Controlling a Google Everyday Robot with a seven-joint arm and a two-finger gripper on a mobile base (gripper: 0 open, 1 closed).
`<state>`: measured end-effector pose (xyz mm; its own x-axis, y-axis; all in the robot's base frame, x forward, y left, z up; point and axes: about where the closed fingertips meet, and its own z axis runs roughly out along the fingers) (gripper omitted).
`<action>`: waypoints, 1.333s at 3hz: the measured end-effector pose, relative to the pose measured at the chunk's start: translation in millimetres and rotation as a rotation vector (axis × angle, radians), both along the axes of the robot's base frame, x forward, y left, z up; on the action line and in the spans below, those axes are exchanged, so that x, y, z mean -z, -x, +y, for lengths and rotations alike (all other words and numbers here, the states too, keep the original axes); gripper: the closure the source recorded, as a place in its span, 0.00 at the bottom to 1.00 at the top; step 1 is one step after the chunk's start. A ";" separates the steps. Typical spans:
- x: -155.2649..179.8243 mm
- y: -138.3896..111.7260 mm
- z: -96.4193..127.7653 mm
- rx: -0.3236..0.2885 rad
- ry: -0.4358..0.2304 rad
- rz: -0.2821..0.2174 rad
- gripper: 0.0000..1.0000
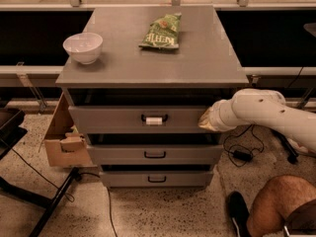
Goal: Close top drawer
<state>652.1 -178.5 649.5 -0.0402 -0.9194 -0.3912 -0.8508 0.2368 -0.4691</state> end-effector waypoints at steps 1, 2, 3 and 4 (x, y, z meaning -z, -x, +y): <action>8.5 32.4 4.8 0.014 -0.033 0.029 0.66; 9.7 82.4 7.5 0.010 -0.043 0.088 0.89; -23.1 128.2 -2.6 -0.007 0.032 0.140 1.00; -104.0 146.1 -32.6 0.012 0.198 0.168 1.00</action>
Offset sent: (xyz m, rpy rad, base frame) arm -0.1426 0.0081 -0.0088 0.0546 0.1555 -0.0103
